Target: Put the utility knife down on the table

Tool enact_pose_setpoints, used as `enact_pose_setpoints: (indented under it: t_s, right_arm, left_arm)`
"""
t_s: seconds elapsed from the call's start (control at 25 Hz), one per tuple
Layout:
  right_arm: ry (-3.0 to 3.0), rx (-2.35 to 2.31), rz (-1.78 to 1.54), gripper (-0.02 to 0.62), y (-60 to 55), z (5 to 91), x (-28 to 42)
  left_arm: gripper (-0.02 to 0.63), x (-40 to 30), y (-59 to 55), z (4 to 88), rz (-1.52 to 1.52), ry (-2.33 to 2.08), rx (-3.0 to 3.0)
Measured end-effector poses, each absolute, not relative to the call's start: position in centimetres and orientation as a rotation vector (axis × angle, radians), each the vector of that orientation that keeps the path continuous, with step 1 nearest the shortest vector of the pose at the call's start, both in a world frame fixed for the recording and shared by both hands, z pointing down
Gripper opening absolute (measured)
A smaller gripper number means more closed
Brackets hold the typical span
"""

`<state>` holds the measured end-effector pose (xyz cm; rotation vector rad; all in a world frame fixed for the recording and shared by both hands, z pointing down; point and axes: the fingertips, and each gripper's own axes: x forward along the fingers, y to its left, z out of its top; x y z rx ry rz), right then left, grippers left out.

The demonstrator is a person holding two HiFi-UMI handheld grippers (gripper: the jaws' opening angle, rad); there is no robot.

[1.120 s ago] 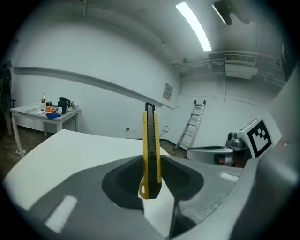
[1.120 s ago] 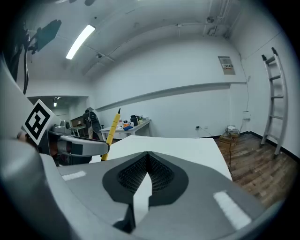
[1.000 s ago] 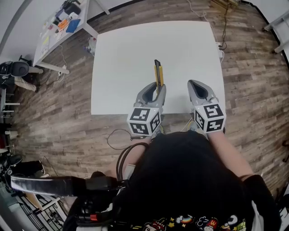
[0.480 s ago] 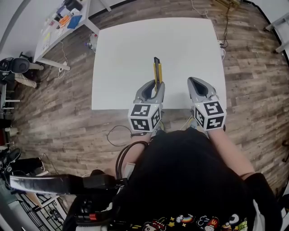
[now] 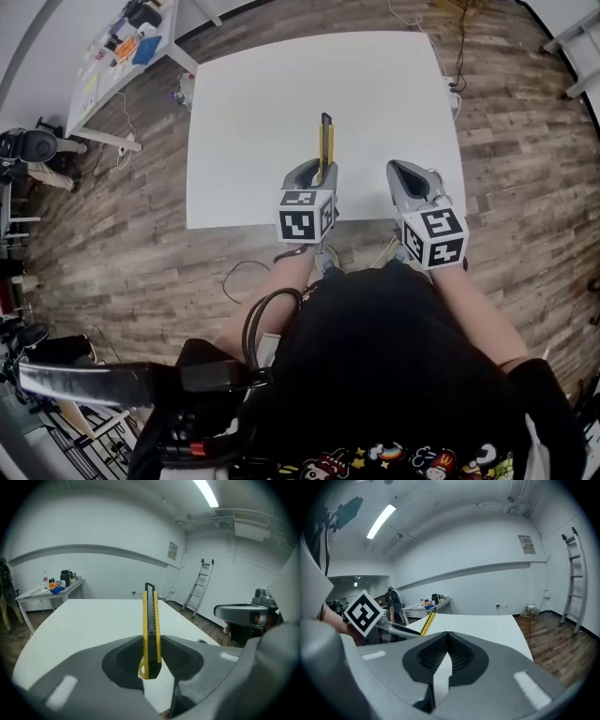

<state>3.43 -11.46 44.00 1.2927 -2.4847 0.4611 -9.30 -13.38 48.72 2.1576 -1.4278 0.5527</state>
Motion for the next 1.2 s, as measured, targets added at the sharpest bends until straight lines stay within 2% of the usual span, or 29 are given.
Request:
enact_pose_setpoints:
  t_s: [0.6,1.2]
  right_arm:
    - [-2.451,1.33,0.532,0.021,-10.1,45.2,5.6]
    - [-2.424,1.348,0.557,0.021,-10.5,46.0,7.0]
  left_arm:
    - [0.123,-5.3,-18.1,57.8,1.025,-1.183,2.168]
    - [0.123,-3.6,-17.9,60.7,1.065,-1.123,2.115]
